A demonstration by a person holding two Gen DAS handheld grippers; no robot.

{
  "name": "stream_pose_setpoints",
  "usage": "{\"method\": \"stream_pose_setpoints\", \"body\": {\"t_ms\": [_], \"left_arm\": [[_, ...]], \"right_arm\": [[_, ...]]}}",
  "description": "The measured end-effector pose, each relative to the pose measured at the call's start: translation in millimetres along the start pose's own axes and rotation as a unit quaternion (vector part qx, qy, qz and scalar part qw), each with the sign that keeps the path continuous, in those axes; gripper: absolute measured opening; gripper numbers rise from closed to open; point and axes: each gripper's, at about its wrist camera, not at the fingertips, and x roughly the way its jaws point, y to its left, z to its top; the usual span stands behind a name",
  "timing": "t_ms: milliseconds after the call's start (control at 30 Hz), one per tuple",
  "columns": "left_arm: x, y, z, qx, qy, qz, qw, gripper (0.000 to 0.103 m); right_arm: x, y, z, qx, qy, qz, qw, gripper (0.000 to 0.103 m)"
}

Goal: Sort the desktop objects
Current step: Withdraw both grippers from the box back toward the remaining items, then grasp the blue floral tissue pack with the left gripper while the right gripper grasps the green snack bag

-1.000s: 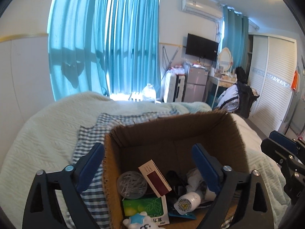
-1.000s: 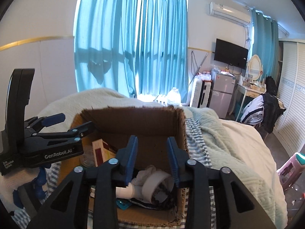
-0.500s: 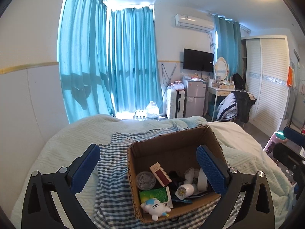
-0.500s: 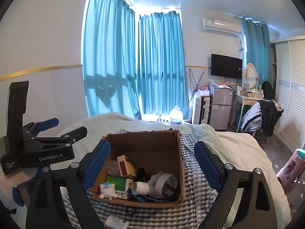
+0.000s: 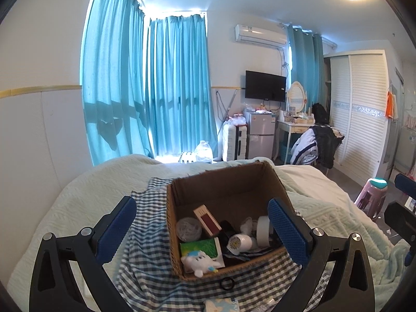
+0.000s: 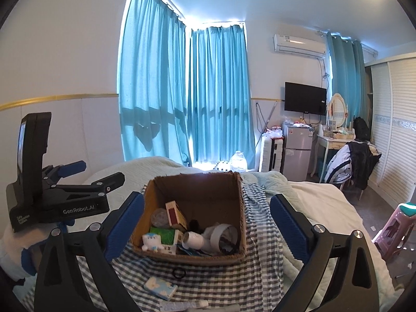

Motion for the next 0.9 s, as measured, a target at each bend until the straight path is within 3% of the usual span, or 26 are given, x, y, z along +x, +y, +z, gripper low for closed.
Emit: {"method": "stream_pose_setpoints", "body": {"t_ms": [433, 900], "left_arm": [[16, -5, -96, -0.002, 0.038, -0.001, 0.9993, 0.103], [76, -3, -190, 0.006, 0.138, -0.008, 0.9903, 0.103]], "right_arm": [[-11, -14, -80, -0.001, 0.009, 0.002, 1.000, 0.102], [36, -9, -193, 0.024, 0.125, 0.050, 0.991, 0.102]]}}
